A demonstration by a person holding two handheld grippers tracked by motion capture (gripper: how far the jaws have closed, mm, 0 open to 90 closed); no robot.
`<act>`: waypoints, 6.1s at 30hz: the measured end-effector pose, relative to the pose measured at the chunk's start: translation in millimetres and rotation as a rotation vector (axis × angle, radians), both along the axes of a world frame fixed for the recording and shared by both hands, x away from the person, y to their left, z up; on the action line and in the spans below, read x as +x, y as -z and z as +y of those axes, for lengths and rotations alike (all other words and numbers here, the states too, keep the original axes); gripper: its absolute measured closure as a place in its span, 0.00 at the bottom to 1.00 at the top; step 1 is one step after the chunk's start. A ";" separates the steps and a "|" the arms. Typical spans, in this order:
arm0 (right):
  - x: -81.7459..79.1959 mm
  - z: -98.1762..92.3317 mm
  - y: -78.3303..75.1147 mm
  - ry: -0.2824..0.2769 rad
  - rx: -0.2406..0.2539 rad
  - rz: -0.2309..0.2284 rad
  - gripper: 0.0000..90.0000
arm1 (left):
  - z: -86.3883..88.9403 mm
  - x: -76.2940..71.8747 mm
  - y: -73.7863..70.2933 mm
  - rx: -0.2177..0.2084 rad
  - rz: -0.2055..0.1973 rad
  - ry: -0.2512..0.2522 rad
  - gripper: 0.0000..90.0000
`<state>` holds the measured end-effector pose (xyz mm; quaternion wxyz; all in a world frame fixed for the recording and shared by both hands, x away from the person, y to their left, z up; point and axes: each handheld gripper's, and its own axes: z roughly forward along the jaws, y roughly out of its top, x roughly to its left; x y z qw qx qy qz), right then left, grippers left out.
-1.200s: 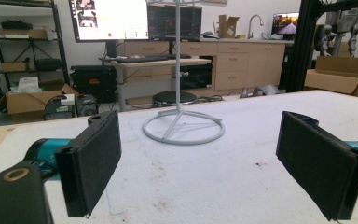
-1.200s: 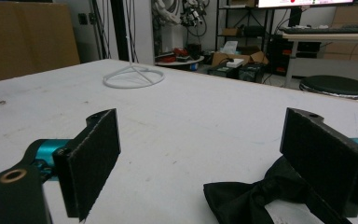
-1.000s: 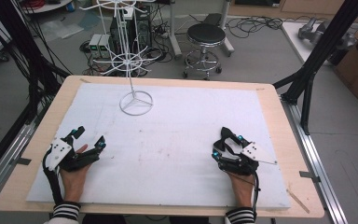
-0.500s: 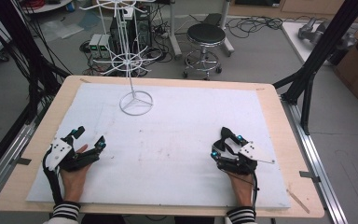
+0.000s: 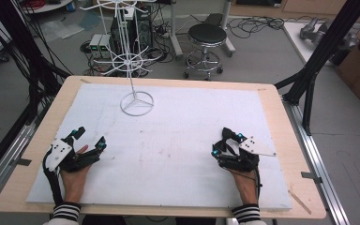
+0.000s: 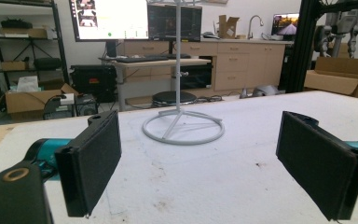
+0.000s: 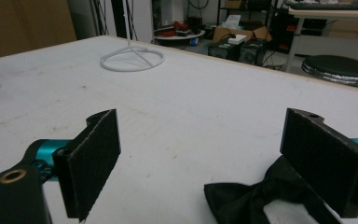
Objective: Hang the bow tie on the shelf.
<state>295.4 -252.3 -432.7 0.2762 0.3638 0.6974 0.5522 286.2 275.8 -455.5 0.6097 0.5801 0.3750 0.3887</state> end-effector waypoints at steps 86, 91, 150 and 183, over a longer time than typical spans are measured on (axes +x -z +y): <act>112.0 -30.8 -20.9 -0.149 -0.661 0.668 0.82 | 0.3 0.2 0.0 -0.006 0.002 -0.003 0.16; 112.4 -27.0 -20.9 -0.161 -0.677 0.669 0.95 | 0.3 0.3 0.1 -0.007 0.001 -0.002 0.16; 99.8 25.0 -78.3 -0.227 -0.106 0.040 0.96 | 0.2 0.1 0.0 -0.005 0.002 -0.001 0.16; 151.7 123.7 -140.5 -0.315 -0.071 -0.071 0.96 | 0.4 0.1 0.1 -0.005 0.000 0.001 0.16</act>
